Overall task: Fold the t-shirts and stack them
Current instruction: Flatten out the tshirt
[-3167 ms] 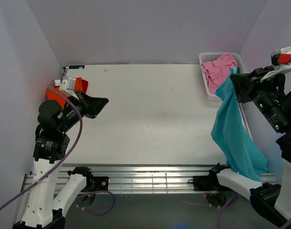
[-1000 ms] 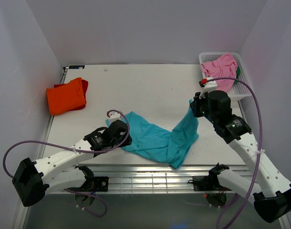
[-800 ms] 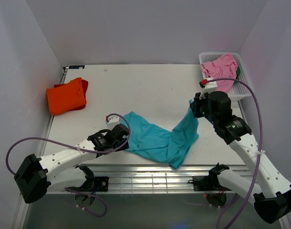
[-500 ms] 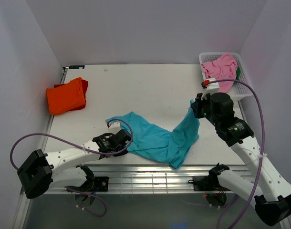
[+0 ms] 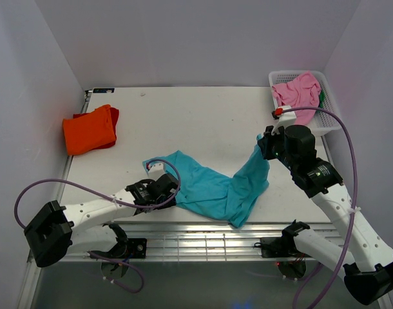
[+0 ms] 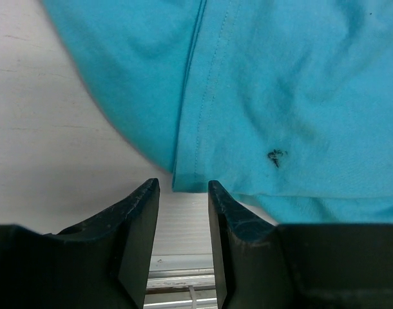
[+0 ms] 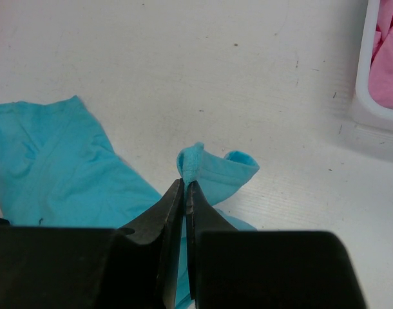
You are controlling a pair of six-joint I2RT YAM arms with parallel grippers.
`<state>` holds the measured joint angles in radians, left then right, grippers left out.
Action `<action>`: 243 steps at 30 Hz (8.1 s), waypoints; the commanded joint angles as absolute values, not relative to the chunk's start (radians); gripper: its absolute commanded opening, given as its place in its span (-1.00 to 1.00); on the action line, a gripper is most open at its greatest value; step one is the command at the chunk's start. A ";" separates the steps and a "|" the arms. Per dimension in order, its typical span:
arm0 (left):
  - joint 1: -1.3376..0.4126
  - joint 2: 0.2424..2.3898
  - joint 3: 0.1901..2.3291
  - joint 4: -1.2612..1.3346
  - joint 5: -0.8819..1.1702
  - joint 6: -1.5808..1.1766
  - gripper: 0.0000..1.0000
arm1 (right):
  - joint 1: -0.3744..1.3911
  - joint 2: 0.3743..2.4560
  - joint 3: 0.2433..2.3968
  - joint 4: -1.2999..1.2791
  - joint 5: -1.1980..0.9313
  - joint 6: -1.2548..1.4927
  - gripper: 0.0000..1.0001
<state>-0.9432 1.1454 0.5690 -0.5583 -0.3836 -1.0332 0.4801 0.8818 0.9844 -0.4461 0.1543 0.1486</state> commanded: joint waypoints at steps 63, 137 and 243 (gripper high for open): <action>-0.640 1.107 1.379 -0.198 -0.936 -0.170 -1.00 | 0.212 1.334 1.514 -0.384 0.339 0.005 -0.85; -0.311 1.810 1.064 0.107 -0.327 -0.453 -1.00 | 0.132 1.977 1.712 -0.225 0.055 0.005 -0.85; -0.282 2.080 1.359 0.005 -0.202 -0.456 -0.84 | 0.225 2.646 2.295 -0.284 -0.311 0.193 -0.85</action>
<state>-0.2913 2.0514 1.2987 0.0334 -0.1719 -0.4667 0.2180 2.6110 2.2616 -0.3115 -0.2913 0.1646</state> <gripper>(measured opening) 0.085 0.078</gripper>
